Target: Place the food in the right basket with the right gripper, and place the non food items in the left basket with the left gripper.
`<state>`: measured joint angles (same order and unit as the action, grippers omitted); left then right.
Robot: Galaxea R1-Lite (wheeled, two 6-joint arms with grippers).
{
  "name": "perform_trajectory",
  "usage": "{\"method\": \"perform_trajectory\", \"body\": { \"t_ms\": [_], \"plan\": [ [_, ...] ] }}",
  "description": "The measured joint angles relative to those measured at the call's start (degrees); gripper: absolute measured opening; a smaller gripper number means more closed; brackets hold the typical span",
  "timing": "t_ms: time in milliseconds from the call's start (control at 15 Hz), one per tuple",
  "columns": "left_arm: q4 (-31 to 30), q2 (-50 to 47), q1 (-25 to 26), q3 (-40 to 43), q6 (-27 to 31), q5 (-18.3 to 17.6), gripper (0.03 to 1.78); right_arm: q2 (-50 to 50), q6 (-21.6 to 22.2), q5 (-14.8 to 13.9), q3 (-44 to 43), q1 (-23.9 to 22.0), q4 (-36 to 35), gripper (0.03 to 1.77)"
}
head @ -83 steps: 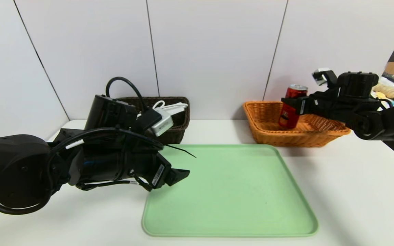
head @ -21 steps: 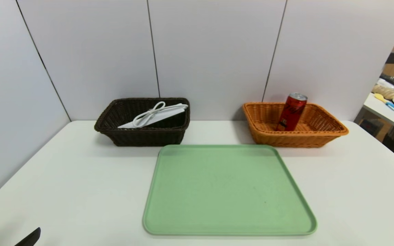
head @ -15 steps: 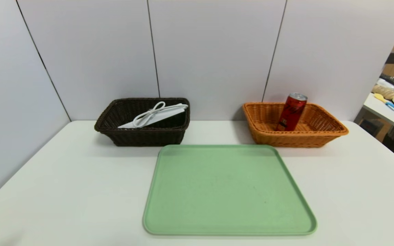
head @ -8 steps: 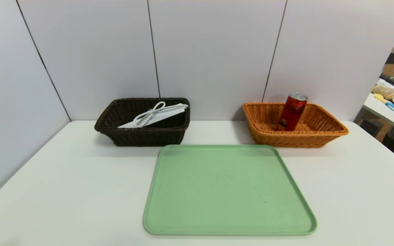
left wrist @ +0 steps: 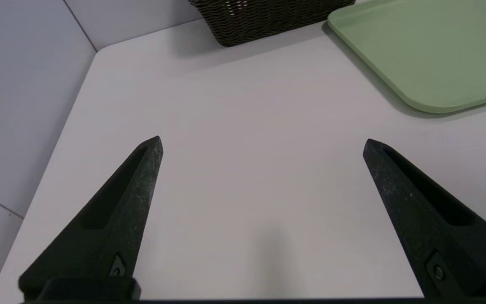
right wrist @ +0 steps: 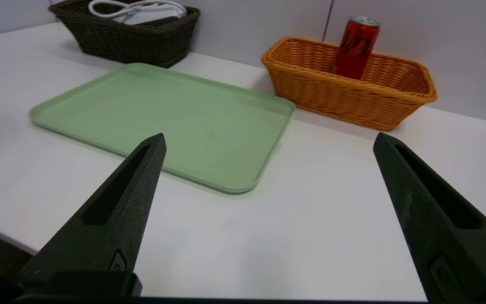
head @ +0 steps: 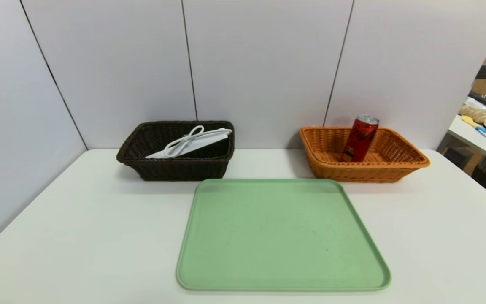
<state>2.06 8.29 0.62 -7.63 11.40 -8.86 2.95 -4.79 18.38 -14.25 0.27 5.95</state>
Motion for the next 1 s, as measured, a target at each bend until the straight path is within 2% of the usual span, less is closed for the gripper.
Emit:
{"method": "perform_trajectory", "body": {
  "t_ms": [133, 267, 400, 533, 667, 800, 1000],
  "plan": [
    [-4.0, -1.1, -0.2, 3.7, 0.0, 4.0, 1.69, -1.7, 0.0, -3.8, 2.5, -0.1, -2.9, 1.69],
    [-8.0, -2.0, -0.2, 6.6, -0.2, 7.3, 1.69, -2.5, 0.0, -6.0, 5.0, -0.1, -6.0, 1.69],
    [-7.8, -2.5, -0.3, 7.4, -1.1, 9.7, 1.69, -2.9, -0.2, -9.9, 8.6, -0.1, -10.7, 1.69],
    [-7.6, -3.3, -0.3, 7.6, -3.5, 9.8, 1.69, -3.0, -0.3, -15.3, 12.4, -0.1, -14.6, 1.69],
    [-6.1, -4.9, -0.4, 7.6, -5.0, 9.0, 1.69, -3.0, 0.0, -20.0, 13.8, -0.1, -14.2, 1.69],
    [-1.8, -6.7, -0.5, 7.6, -5.7, 8.3, 1.69, -3.0, 0.6, -20.7, 14.1, -0.1, -13.0, 1.69],
    [-1.5, -7.9, -0.5, 7.6, -5.8, 8.2, 1.69, -3.0, 0.7, -18.4, 14.2, -0.1, -8.6, 1.69]
  ]
}}
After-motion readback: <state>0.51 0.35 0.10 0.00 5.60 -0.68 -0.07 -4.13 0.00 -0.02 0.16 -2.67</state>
